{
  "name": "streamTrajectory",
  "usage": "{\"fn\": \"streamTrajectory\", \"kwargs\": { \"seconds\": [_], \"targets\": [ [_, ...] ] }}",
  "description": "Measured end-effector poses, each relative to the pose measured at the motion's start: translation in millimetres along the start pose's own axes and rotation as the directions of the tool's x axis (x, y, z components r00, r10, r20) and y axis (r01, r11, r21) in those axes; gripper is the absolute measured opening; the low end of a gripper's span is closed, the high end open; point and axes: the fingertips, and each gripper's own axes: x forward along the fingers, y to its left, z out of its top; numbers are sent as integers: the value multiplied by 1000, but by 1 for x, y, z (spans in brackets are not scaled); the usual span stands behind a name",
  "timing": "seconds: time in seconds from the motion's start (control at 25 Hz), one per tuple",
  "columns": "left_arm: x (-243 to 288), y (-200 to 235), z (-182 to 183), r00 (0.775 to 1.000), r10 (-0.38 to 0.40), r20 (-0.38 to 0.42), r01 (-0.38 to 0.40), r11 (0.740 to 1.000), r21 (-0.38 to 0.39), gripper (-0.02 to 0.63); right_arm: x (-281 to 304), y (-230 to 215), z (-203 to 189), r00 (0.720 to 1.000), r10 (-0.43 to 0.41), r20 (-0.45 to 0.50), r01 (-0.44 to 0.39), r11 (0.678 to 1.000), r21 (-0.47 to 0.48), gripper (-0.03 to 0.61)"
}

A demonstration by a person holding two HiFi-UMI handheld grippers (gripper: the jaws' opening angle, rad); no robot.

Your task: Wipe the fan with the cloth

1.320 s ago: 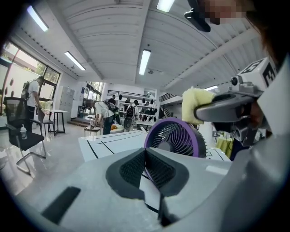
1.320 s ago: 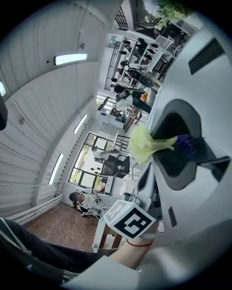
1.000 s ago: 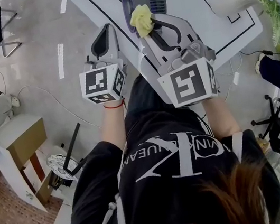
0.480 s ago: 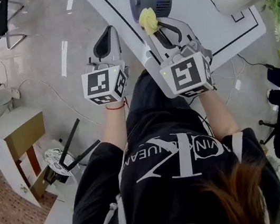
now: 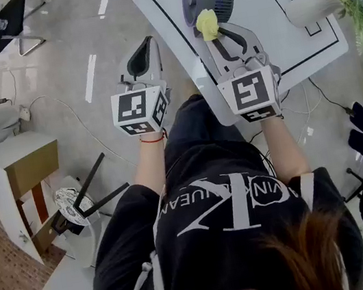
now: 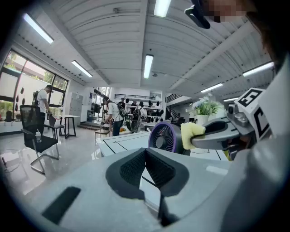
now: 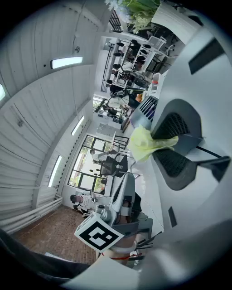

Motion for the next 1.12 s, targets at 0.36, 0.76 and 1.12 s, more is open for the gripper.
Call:
{"fn": "streamTrajectory", "kwargs": {
  "seconds": [0.36,0.76,1.12],
  "targets": [
    [22,-21,-10,974,-217,-64,216,976,-12,100,-22,4,-6,999,-30,-21,31,998,60,64],
    [65,-51,-75,875,-394,-282,428,901,68,156,-41,-9,-41,988,-92,-122,110,982,154,64],
    [121,-9,-38,833,-504,-229,538,834,120,140,-15,17,-11,993,-108,-54,118,963,243,64]
  ]
}}
